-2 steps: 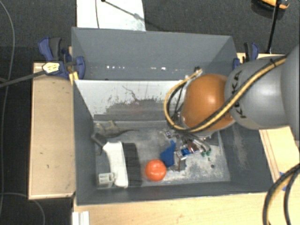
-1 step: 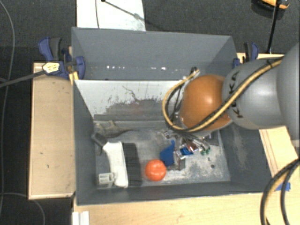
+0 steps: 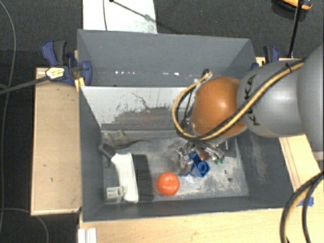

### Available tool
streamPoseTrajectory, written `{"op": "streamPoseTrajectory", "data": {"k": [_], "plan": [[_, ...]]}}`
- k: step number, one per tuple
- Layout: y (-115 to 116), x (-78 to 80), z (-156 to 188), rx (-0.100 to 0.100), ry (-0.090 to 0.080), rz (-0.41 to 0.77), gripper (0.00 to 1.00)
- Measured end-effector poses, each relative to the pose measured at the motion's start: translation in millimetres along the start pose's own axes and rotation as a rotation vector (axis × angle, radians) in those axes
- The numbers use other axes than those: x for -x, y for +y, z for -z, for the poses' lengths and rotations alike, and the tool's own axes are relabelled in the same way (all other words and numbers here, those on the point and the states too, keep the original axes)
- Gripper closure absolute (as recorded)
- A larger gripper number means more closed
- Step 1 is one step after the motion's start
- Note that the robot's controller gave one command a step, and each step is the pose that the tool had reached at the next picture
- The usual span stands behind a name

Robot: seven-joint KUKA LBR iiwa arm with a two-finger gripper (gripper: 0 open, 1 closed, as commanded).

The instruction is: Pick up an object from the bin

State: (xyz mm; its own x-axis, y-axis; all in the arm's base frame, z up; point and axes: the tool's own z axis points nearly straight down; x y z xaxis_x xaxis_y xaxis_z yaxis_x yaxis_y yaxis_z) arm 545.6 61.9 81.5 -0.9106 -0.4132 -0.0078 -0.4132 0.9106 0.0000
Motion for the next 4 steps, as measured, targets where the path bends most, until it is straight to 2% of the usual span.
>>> {"op": "streamPoseTrajectory", "data": {"k": [1, 2, 3, 4], "plan": [[0, 0.0, 0, 0.000, 0.000, -0.003, 0.00], [0, 0.0, 0, 0.000, 0.000, -0.004, 0.00], [-38, -2.4, 8, 0.002, -0.002, -0.042, 0.00], [-50, -5.2, 23, -0.001, -0.006, 0.045, 1.00]]}}
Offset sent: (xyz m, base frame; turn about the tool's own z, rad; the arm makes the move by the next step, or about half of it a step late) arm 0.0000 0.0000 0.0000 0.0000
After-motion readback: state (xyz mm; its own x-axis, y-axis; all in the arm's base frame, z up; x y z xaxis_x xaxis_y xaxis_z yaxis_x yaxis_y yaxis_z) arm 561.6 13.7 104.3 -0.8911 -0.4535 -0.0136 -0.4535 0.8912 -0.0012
